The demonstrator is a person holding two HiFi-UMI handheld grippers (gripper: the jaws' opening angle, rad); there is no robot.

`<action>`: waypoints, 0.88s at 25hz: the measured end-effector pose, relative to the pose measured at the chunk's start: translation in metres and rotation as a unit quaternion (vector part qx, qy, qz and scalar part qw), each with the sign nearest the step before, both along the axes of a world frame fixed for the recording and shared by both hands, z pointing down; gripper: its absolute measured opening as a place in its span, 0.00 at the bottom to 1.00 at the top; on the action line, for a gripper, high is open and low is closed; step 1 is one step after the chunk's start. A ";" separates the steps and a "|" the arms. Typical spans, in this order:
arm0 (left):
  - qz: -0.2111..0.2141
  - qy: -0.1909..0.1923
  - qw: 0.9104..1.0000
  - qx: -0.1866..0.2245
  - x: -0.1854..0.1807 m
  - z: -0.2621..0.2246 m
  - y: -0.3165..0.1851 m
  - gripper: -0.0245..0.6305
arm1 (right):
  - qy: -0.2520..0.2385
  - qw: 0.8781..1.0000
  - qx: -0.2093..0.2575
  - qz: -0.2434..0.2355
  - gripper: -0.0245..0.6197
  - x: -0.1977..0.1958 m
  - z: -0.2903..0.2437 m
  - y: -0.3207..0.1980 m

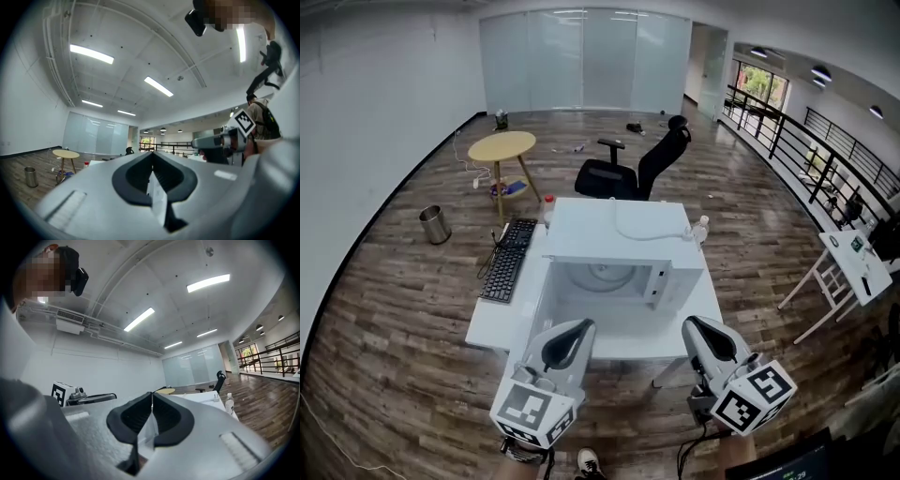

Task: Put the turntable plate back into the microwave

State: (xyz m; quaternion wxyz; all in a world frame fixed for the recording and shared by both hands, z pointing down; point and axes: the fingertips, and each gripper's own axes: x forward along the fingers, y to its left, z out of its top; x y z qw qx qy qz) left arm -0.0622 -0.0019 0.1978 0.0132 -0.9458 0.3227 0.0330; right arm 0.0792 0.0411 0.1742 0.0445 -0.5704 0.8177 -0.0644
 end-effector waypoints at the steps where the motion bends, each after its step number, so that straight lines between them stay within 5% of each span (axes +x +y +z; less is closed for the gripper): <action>1: -0.001 -0.001 1.000 -0.002 0.001 0.002 0.005 0.05 | -0.001 1.000 -0.001 -0.001 0.05 0.000 0.002 0.006; 22: -0.027 -0.020 0.999 0.012 0.028 0.010 0.158 0.05 | 0.012 0.999 0.021 -0.033 0.05 0.005 0.009 0.153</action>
